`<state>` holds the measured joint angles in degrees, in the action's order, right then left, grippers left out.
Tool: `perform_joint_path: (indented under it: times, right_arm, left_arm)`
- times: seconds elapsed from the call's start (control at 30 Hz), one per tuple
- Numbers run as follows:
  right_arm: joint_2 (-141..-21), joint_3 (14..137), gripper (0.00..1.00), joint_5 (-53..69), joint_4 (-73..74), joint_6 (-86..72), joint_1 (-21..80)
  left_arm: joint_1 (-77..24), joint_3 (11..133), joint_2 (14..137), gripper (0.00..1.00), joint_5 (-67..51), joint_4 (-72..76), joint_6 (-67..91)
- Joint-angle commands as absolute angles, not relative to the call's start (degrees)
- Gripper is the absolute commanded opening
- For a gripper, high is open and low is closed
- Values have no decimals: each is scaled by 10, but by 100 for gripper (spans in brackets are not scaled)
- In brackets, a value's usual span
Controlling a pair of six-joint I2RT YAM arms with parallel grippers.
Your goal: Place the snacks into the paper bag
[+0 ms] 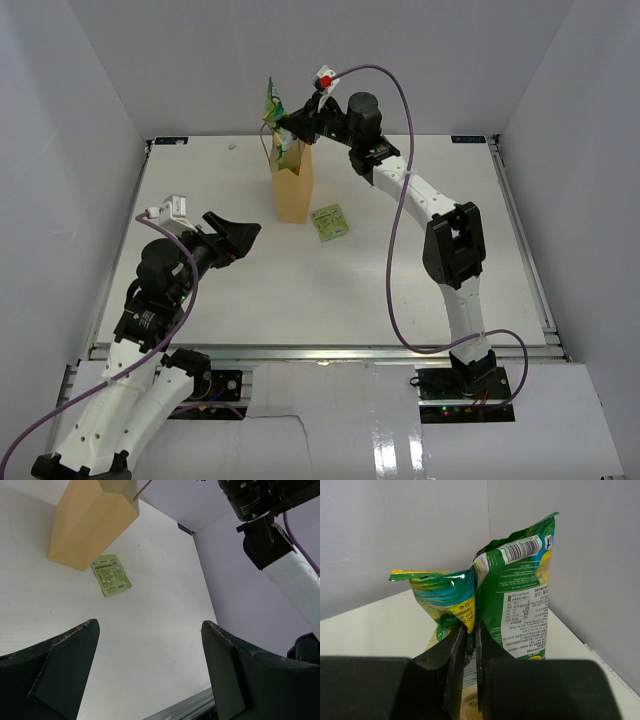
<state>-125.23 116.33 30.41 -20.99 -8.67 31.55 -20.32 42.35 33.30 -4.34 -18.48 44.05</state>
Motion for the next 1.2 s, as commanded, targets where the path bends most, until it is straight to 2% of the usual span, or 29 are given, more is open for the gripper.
perform_joint_path:
  times: [0.0, 0.33, 0.5, 0.53, 0.57, 0.67, 1.0, 1.1, 1.17]
  right_arm:
    - [-1249, 1161, 9, 302, -251, -55, 315]
    - [-1254, 1156, 15, 284, -249, -43, 315]
    - [-1253, 1154, 25, 282, -249, -43, 316]
    - [-1252, 1152, 28, 283, -249, -43, 316]
    - [-1250, 1151, 37, 285, -249, -43, 316]
    - [-1243, 1143, 45, 290, -251, -45, 316]
    - [-1205, 1123, 51, 325, -265, -64, 311]
    - [-1170, 1133, 63, 409, -244, -44, 295]
    - [-1131, 1129, 75, 441, -184, -19, 285]
  left_arm:
    - [-201, 421, 337, 93, -47, -189, 443]
    - [-201, 424, 338, 93, -48, -188, 443]
    - [-201, 425, 338, 93, -48, -188, 445]
    - [-201, 425, 339, 93, -49, -187, 444]
    - [-201, 426, 338, 93, -49, -188, 444]
    - [-201, 427, 340, 93, -51, -187, 444]
    - [-201, 430, 359, 93, -78, -171, 442]
    - [-201, 441, 409, 91, -119, -157, 445]
    - [-206, 445, 444, 88, -137, -150, 455]
